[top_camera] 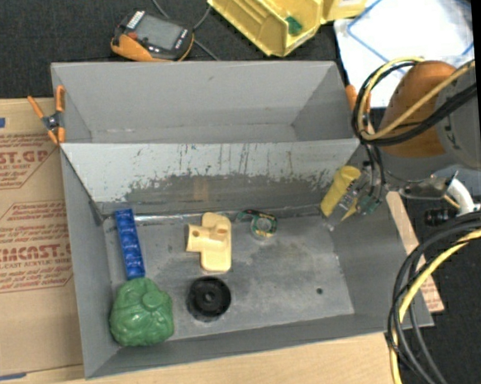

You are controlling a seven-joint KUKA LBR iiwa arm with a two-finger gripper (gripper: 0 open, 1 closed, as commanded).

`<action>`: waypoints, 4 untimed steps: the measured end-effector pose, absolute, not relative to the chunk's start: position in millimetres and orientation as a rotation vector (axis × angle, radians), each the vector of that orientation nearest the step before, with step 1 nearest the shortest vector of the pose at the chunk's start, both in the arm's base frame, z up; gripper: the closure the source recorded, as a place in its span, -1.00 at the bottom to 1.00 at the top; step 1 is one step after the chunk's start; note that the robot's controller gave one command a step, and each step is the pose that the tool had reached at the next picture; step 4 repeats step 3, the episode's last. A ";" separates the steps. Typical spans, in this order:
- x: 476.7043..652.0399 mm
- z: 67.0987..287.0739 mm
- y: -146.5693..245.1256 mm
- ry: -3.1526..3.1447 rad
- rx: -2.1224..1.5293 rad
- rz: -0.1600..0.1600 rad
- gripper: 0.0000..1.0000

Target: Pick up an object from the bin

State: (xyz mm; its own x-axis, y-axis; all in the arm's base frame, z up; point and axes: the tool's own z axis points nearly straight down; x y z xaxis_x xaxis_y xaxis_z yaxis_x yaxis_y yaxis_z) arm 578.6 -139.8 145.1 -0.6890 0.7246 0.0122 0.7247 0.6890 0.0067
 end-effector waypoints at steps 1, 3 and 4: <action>578.7 151.0 -139.5 -2.880 -1.235 -0.018 1.00; 578.3 169.8 -138.6 -2.879 -1.232 -0.019 1.00; 578.3 169.8 -138.6 -2.879 -1.232 -0.019 1.00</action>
Offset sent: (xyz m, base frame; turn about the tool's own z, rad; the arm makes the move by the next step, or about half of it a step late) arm 0.0001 0.0004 0.0200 -0.0002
